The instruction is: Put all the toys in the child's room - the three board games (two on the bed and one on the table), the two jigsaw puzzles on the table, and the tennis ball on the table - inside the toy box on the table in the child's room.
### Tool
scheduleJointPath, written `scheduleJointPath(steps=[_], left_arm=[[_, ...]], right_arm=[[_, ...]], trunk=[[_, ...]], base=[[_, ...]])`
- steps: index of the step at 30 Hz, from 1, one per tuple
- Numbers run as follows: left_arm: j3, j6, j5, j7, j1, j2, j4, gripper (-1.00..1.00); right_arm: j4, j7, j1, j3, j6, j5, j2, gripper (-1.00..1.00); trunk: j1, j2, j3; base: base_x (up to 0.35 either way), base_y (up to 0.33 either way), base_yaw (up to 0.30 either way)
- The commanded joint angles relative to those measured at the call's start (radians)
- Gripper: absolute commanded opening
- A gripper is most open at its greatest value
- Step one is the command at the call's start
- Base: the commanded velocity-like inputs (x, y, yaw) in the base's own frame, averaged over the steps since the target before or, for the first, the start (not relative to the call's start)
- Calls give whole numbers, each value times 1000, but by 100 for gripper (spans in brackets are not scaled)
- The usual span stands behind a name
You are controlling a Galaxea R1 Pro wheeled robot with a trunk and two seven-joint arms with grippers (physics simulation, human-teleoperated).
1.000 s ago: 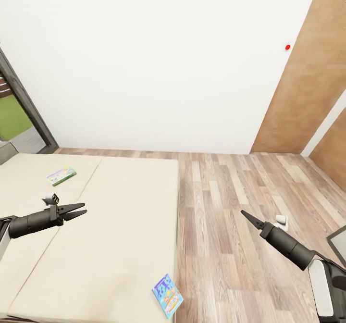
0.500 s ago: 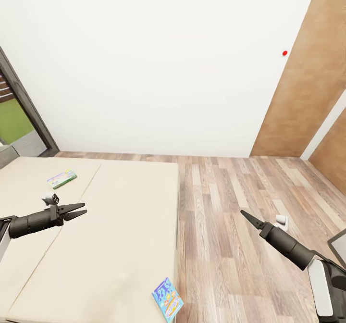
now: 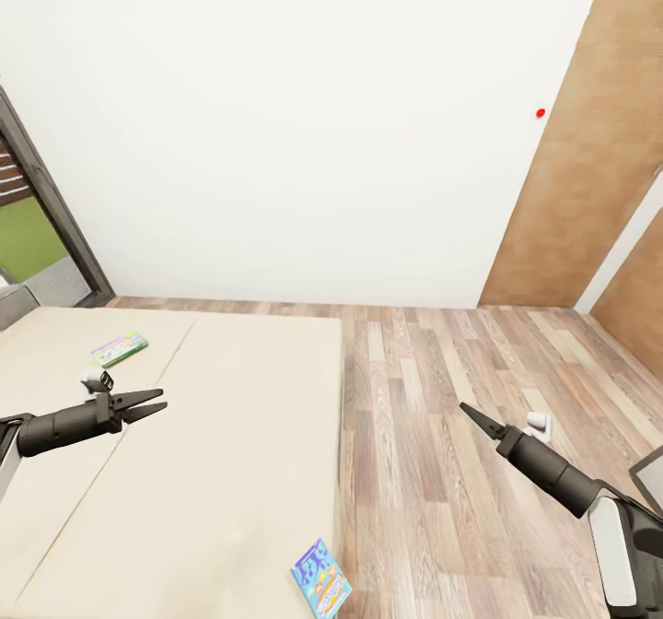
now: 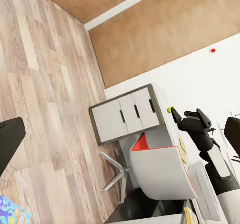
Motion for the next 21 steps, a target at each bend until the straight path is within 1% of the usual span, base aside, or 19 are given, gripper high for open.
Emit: scheduleJointPath(steps=[1,21], left_arm=[[0,11,-1,-4,-1,0,0,100],[0,11,-1,-4,-1,-1,0,100]], right_arm=[[0,2,-1,-1,6,-4,0,100],[1,1,0,-1,6,-3,1,100]], trunk=[[1,-2,0],[1,-2,33]], base=[[0,0,0],[0,0,0]])
